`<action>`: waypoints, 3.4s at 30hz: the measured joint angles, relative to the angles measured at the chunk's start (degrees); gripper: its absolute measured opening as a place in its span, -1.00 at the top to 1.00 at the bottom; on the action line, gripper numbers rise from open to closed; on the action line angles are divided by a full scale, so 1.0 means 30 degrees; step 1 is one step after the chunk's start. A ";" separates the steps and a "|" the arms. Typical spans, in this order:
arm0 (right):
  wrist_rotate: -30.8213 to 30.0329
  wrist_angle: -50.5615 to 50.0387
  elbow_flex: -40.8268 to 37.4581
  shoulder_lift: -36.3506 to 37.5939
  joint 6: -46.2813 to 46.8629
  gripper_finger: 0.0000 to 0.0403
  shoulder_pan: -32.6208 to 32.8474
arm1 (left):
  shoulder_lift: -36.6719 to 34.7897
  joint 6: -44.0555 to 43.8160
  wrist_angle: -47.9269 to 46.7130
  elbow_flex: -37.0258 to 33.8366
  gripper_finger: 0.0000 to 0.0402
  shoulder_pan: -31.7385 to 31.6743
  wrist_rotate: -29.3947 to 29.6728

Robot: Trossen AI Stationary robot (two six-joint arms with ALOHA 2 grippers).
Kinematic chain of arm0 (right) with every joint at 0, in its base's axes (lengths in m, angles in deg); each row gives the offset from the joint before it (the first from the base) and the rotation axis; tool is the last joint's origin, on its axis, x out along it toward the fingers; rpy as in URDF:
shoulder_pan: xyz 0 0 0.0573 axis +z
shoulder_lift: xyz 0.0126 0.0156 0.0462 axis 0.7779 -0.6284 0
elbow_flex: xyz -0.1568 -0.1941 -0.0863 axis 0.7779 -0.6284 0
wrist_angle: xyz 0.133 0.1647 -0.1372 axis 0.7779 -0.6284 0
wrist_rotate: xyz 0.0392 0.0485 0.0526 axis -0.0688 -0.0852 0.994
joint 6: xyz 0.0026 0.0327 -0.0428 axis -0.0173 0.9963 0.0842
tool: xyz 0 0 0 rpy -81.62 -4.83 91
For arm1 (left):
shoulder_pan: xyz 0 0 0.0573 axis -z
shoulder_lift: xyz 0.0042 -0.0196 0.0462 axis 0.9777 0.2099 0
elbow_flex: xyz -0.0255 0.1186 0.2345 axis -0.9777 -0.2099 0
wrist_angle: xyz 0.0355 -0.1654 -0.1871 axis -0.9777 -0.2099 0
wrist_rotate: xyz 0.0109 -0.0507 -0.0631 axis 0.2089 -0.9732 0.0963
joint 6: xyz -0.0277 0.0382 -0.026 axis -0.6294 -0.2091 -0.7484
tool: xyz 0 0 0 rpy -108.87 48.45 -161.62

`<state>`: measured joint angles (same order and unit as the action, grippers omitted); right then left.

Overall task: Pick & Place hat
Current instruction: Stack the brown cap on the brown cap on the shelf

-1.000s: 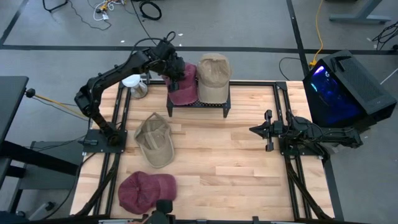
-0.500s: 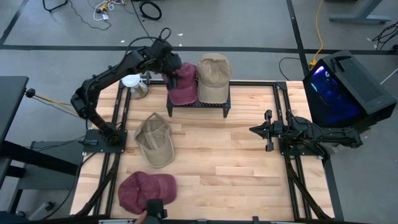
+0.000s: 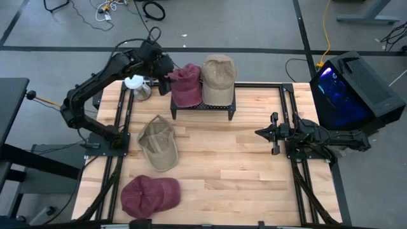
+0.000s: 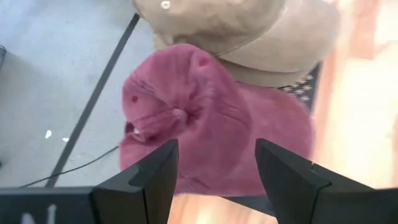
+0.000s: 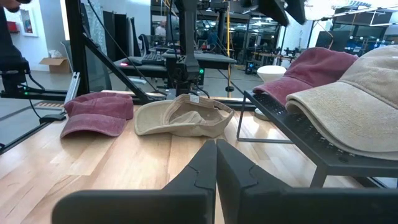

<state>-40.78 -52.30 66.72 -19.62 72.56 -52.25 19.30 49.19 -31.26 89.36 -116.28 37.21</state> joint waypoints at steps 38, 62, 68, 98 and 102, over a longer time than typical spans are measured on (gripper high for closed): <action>0.0000 0.0002 0.0000 -0.0001 -0.0003 0.95 -0.0001 | -0.3087 -0.7760 -0.3343 -0.6302 -0.10 0.8215 0.0048; 0.0007 0.0007 0.0000 0.0002 0.0000 0.95 -0.0001 | -0.3425 -1.5641 0.0600 -1.1993 -0.10 1.0098 -0.0092; 0.0006 0.0000 0.0000 0.0000 -0.0003 0.95 -0.0001 | -0.3104 -2.0335 0.1476 -1.2025 -0.09 1.0135 -0.0021; 0.0000 0.0003 0.0000 -0.0001 -0.0003 0.95 0.0007 | -0.0519 -3.5918 0.3212 -1.2002 -0.04 1.4815 0.3091; 0.0000 0.0007 0.0000 0.0003 -0.0002 0.95 0.0004 | -0.0064 -3.7272 0.3784 -1.1864 -0.04 1.4929 0.3625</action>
<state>-40.78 -52.28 66.72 -19.61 72.56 -52.24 19.11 -62.63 -19.91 53.76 -71.49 48.09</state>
